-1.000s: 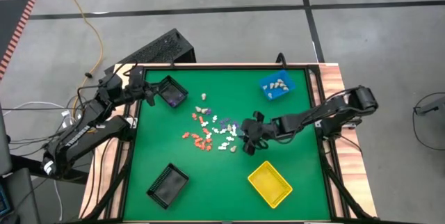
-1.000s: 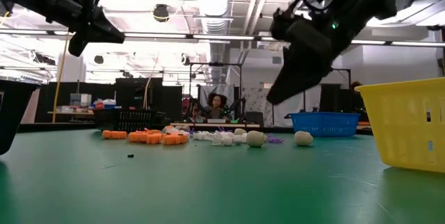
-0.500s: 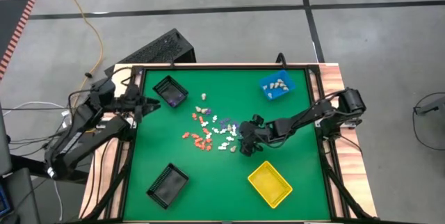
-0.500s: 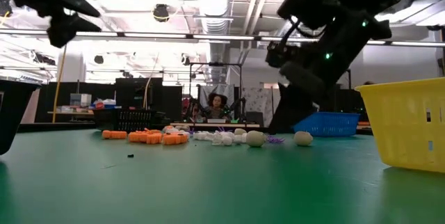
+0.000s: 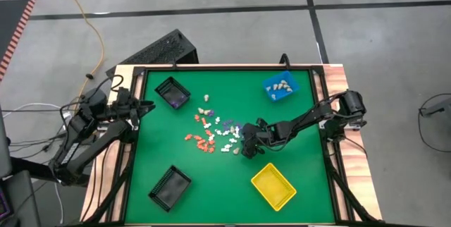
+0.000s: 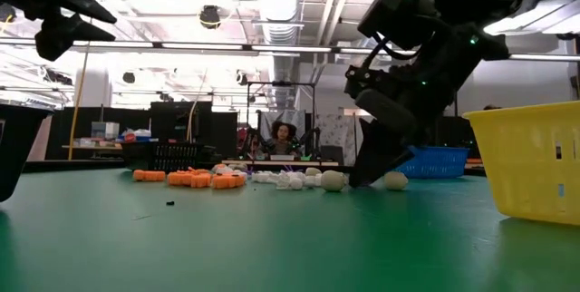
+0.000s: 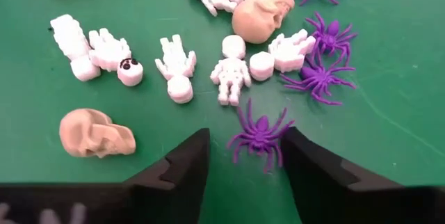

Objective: Sort Halloween decoration
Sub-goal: Put the purple spider toy into the top black basket

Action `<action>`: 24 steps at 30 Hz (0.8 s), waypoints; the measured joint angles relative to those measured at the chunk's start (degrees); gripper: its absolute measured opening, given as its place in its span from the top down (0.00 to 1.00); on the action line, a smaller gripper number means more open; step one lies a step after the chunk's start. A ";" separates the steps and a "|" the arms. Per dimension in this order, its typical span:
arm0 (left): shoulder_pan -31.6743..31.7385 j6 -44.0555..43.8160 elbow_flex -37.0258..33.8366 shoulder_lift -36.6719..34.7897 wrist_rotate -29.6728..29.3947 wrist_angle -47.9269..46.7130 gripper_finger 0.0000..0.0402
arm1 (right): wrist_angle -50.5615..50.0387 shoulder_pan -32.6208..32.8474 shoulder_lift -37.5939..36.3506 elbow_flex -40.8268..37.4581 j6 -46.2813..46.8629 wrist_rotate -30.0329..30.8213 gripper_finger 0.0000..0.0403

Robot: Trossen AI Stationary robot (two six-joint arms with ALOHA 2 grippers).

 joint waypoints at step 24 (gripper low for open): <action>0.00 -0.04 -0.02 0.02 -0.41 -0.06 0.64 | 2.44 1.70 0.26 0.69 3.61 -0.14 0.80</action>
